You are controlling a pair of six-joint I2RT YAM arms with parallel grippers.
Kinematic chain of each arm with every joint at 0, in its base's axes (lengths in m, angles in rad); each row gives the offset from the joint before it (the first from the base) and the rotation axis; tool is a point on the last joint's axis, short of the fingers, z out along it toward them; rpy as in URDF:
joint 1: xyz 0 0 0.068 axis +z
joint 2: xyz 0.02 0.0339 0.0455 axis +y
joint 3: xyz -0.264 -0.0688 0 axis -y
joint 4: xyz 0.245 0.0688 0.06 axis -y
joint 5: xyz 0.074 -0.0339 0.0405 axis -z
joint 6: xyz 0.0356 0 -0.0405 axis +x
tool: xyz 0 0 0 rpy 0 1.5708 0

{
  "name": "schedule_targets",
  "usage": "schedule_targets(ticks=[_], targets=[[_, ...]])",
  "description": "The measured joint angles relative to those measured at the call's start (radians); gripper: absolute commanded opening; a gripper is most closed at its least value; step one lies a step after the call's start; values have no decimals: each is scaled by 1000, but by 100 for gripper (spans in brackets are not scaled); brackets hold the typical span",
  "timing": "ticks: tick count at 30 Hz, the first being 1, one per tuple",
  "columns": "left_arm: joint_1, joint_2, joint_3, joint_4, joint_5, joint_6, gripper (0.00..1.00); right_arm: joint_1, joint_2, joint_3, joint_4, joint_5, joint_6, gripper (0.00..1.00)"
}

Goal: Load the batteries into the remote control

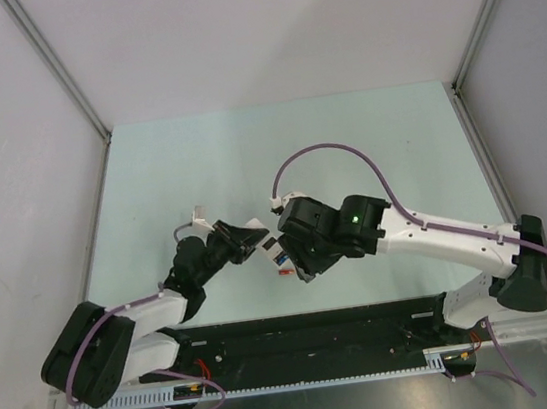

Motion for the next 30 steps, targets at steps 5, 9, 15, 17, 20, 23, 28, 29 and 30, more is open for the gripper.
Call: schedule_targets(ticks=[5,9,15,17,20,23,28,29,30], targets=[[-13,96,0,181,8,-39,0,-18,48,12,3,-45,-31,0],[-18,189,-2,354,26,-89,0,-41,74,25,-5,-61,-53,0],[-29,259,-6,444,45,-122,0,-56,104,99,-13,-59,-77,0],[-32,259,-6,463,50,-126,0,-56,115,119,-16,-58,-84,0],[-37,259,-6,478,53,-126,0,-56,142,142,-27,-53,-95,0],[-42,253,-10,483,53,-127,0,-58,166,146,-37,-51,-105,0],[-44,251,-13,486,52,-132,0,-74,187,146,-53,-47,-116,0],[-44,251,-15,486,52,-135,0,-77,187,146,-55,-44,-118,0],[-44,251,-17,486,52,-137,0,-80,187,146,-56,-42,-121,0]])
